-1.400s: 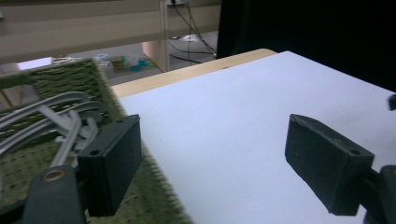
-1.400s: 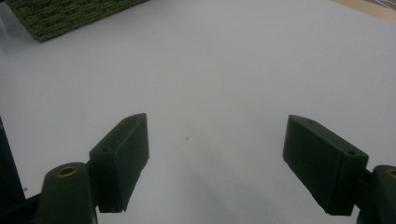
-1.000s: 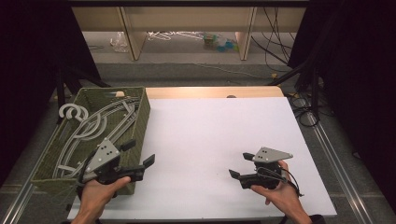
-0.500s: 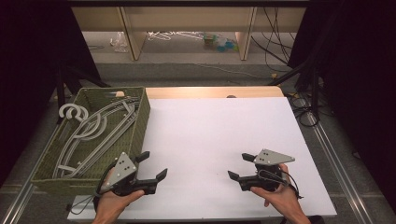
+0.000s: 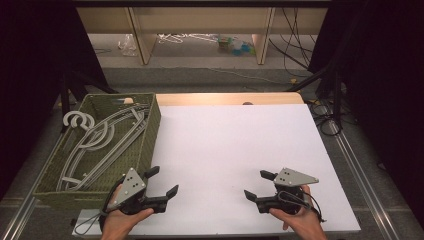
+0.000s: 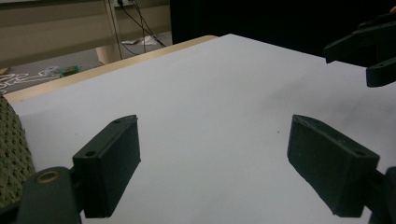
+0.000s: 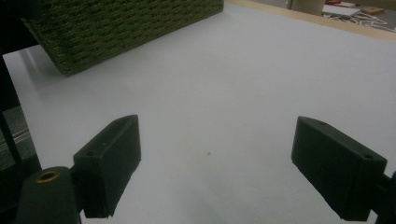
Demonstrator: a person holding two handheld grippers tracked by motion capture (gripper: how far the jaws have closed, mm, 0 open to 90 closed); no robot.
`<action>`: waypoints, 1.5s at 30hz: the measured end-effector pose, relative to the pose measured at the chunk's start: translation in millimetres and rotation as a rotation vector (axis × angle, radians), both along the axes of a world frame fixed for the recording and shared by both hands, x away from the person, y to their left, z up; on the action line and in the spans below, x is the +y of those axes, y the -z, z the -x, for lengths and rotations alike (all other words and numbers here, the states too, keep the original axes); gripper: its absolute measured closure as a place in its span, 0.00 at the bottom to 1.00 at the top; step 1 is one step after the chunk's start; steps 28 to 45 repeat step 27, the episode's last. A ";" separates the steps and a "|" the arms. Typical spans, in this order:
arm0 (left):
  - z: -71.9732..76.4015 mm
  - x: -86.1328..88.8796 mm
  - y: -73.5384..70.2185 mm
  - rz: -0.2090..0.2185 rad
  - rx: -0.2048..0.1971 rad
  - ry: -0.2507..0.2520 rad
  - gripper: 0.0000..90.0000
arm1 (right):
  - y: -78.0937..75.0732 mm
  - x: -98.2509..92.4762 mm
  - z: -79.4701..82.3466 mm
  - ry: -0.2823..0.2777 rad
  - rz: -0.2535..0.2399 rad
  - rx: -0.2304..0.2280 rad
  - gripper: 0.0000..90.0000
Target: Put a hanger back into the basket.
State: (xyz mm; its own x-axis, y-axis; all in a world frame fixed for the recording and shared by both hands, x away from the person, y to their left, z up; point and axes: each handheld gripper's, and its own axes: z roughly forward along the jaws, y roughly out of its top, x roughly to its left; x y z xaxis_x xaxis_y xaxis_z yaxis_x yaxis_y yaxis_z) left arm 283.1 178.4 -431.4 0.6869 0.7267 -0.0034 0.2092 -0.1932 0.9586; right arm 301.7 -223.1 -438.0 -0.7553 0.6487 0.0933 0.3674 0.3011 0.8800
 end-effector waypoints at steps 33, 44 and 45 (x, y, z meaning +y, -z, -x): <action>0.3 1.7 0.1 0.015 -0.009 0.003 0.19 | -2.2 -5.6 12.4 0.017 -0.007 -0.029 0.18; 0.3 1.7 0.1 0.015 -0.009 0.003 0.19 | -2.2 -5.6 12.4 0.017 -0.007 -0.029 0.18; 0.3 1.7 0.1 0.015 -0.009 0.003 0.19 | -2.2 -5.6 12.4 0.017 -0.007 -0.029 0.18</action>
